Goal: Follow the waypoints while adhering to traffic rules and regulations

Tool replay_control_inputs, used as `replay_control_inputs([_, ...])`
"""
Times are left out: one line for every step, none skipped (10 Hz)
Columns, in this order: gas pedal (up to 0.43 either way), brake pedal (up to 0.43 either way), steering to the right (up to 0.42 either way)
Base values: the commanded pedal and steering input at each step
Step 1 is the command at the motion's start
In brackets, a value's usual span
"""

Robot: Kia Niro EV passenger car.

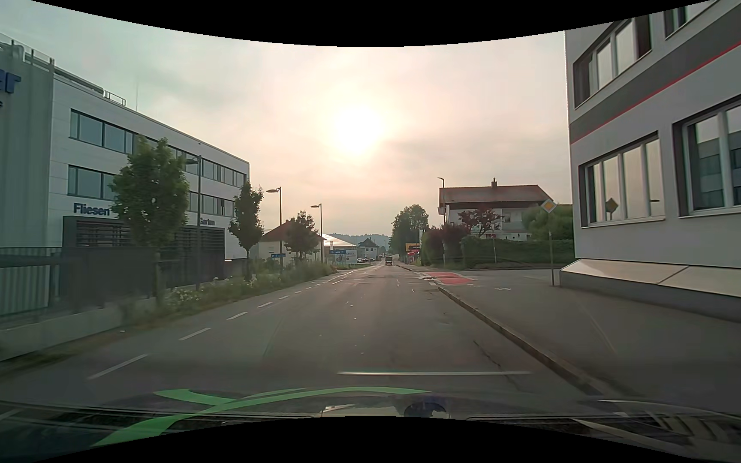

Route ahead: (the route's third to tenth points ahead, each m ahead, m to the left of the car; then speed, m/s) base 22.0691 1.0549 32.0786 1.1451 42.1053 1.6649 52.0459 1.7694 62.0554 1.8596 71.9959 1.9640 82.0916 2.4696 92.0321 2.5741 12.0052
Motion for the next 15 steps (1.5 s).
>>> replay_control_inputs([0.138,0.000,-0.004])
replay_control_inputs([0.138,0.000,-0.004])
replay_control_inputs([0.138,0.000,-0.004])
replay_control_inputs([0.138,0.000,-0.004])
replay_control_inputs([0.138,0.000,-0.004])
replay_control_inputs([0.138,0.000,-0.004])
replay_control_inputs([0.138,0.000,-0.004])
replay_control_inputs([0.138,0.000,-0.004])
replay_control_inputs([0.138,0.000,-0.003])
replay_control_inputs([0.138,0.000,-0.003])
replay_control_inputs([0.138,0.000,-0.003])
replay_control_inputs([0.138,0.000,-0.003])
replay_control_inputs([0.138,0.000,-0.002])
replay_control_inputs([0.138,0.000,-0.002])
replay_control_inputs([0.138,0.000,-0.002])
